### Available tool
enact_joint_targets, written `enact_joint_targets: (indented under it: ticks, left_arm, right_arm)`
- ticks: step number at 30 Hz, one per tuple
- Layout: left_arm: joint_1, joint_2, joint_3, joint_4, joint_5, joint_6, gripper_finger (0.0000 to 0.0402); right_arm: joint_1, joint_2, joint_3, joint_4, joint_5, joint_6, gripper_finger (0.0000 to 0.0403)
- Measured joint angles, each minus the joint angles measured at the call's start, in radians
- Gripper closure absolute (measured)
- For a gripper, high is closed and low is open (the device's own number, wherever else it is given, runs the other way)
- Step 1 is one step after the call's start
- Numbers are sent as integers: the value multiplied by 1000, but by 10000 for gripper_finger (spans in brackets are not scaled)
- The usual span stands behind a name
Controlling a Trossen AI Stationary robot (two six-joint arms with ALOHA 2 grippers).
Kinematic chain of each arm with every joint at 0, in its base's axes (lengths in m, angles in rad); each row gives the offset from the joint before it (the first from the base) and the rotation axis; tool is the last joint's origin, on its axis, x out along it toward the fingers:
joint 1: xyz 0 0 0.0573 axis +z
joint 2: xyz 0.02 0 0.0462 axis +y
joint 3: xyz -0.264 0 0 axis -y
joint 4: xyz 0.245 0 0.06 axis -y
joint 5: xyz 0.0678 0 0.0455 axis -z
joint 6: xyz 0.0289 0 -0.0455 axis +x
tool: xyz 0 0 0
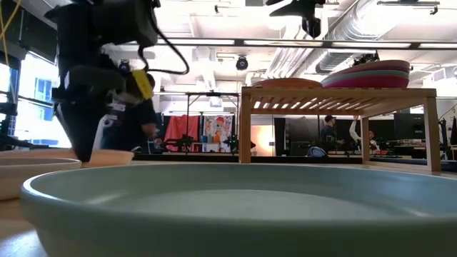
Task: Place and stack plates onto a shelf
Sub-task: Stack the light orange plate on top of the brown plate on the shelf
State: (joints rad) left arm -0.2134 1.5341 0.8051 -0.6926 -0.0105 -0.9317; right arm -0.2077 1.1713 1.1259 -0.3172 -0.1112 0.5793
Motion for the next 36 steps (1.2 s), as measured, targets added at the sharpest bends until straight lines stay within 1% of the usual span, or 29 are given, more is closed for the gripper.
enact_joint_targets:
  ticks: [5,9,15,19,24,28,30,33,36]
  left_arm:
    - [0,0,83,-79,-12,134,399]
    - [0,0,168,-171,-47,239,400]
    - [0,0,316,-334,-131,436,400]
    - [0,0,411,-423,-207,592,401]
    - [6,0,505,-470,-300,859,401]
    - [33,0,558,-471,-348,1041,401]
    - [49,0,580,-472,-383,1119,401]
    - [75,0,610,-471,-456,1222,401]
    - [108,0,635,-471,-527,1313,401]
  right_arm:
    - [0,0,0,0,0,0,318]
    - [0,0,0,0,30,0,318]
    - [-1,0,0,-1,111,64,318]
    - [-2,0,0,-2,136,69,318]
    - [-11,0,0,-2,184,68,318]
    - [-57,0,0,-1,190,60,318]
    - [-84,0,0,4,190,23,318]
    - [-127,0,0,58,178,-37,318]
    - [-167,0,0,156,152,-105,318]
